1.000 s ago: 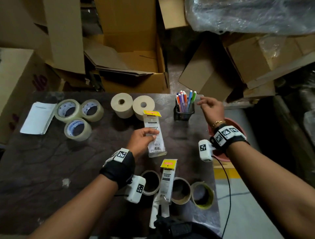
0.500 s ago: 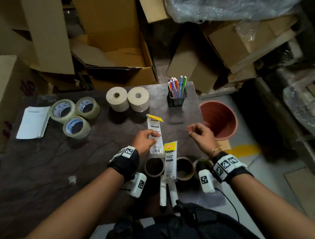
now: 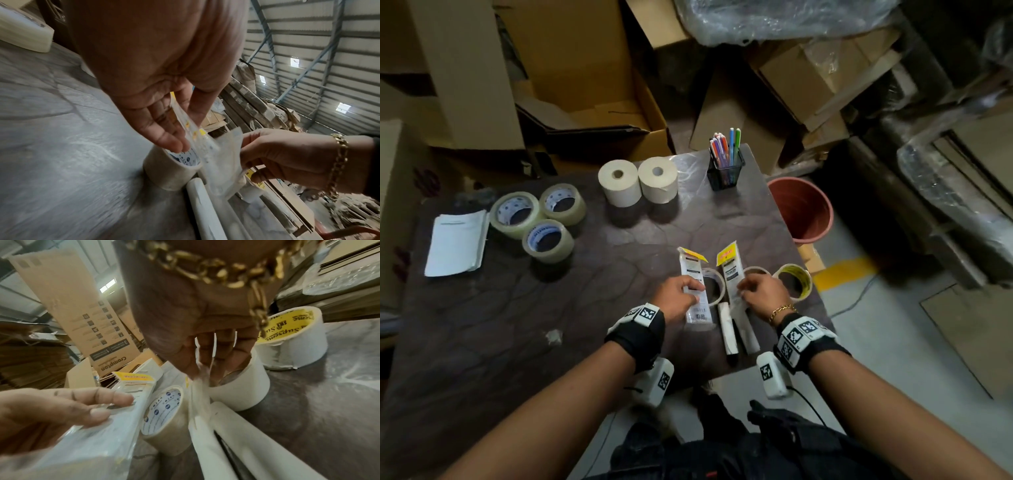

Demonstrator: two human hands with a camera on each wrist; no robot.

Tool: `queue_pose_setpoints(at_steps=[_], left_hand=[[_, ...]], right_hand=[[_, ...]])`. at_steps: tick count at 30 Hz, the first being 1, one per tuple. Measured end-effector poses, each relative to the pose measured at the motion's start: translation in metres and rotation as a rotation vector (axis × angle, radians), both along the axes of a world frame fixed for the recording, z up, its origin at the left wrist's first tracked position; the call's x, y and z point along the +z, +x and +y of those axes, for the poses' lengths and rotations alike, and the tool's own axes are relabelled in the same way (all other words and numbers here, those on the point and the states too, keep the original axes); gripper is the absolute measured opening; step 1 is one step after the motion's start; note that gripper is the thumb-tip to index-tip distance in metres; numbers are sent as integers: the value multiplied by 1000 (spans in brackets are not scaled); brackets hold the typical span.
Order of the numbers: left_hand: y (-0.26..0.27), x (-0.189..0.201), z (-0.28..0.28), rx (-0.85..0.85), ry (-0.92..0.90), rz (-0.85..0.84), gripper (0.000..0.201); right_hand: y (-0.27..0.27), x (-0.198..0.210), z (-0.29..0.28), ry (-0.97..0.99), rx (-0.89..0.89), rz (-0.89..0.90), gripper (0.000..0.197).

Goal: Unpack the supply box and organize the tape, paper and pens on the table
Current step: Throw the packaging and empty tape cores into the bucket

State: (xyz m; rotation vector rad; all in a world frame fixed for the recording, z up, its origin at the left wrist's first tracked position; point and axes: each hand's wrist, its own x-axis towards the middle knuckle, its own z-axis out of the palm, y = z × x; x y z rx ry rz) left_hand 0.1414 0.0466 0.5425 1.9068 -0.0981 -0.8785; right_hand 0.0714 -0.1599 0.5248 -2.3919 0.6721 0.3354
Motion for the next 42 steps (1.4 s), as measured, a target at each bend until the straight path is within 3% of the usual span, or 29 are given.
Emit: queue_pose_setpoints(at_steps=[4, 8, 11, 14, 17, 21, 24, 27, 30, 34, 37, 42], left_hand=[[-11, 4, 15, 11, -21, 10, 27], [-19, 8, 19, 13, -40, 23, 29], [-29, 14, 11, 96, -87, 78, 24], [-35, 9, 7, 162, -97, 17, 35], [-42, 6, 9, 140, -39, -76, 41], [-52, 7, 14, 61, 72, -197, 34], [-64, -7, 17, -48, 159, -177, 38], [-76, -20, 15, -118, 265, -142, 30], [-83, -30, 10, -224, 376, -154, 27], [-90, -41, 4, -222, 434, -108, 40], [-92, -43, 0, -201, 390, -73, 43], [-98, -50, 0, -35, 230, 46, 37]], right_hand=[[-16, 19, 7, 16, -157, -125, 15], [-34, 40, 31, 430, -326, -282, 23], [-40, 50, 53, 740, -410, -221, 19], [-46, 49, 67, 831, -354, -134, 19], [-54, 39, 68, 755, -284, -80, 18], [-68, 19, 48, 408, -290, -119, 17], [-76, 9, 34, 220, -214, -34, 16], [-77, -5, 29, 120, -106, 43, 26], [-73, -17, 34, 127, -75, 108, 33], [-73, -26, 46, 117, -81, 129, 30], [-79, -32, 61, 174, -98, 90, 29], [-92, -39, 76, 466, -234, -81, 22]])
